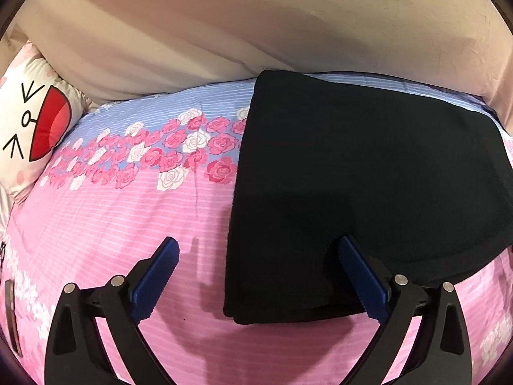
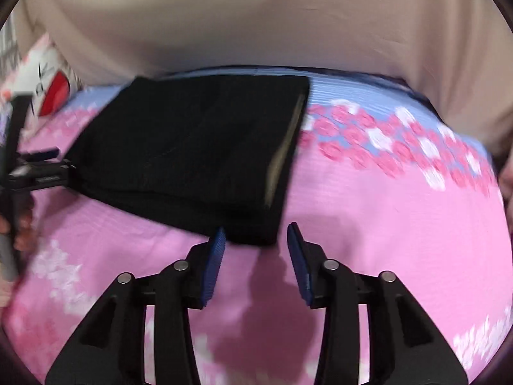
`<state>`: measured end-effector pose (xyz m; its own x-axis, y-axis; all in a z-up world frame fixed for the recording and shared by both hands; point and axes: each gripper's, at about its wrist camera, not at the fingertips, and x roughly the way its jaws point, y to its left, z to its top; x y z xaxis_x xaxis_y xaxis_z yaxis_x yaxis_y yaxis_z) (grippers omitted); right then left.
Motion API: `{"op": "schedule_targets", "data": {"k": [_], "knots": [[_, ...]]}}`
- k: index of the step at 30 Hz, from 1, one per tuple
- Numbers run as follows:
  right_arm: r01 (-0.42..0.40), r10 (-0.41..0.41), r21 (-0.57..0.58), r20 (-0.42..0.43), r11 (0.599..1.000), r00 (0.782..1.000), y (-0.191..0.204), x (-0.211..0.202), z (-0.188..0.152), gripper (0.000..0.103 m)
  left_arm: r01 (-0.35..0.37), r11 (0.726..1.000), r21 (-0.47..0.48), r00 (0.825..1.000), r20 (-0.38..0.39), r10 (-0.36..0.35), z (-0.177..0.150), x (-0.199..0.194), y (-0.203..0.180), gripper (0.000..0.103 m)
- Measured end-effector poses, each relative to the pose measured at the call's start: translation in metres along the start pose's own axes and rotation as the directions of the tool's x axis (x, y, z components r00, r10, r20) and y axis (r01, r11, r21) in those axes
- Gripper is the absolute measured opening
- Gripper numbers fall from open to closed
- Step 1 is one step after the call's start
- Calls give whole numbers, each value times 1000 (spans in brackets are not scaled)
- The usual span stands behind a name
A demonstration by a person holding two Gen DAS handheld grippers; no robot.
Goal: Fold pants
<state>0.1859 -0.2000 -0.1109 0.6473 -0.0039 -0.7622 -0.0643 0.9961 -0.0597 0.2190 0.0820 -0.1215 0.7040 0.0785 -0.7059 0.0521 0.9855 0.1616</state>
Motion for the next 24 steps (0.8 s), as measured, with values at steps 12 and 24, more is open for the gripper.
{"op": "schedule_targets", "data": {"k": [12, 24], "knots": [[-69, 30, 205, 189, 976, 982, -16, -10, 16, 26, 81, 995, -61, 996, 35, -78, -4, -22, 15, 96], [-35, 24, 178, 66, 983, 998, -1, 94, 54, 3, 142, 985, -94, 989, -14, -144, -7, 5, 25, 98]]}}
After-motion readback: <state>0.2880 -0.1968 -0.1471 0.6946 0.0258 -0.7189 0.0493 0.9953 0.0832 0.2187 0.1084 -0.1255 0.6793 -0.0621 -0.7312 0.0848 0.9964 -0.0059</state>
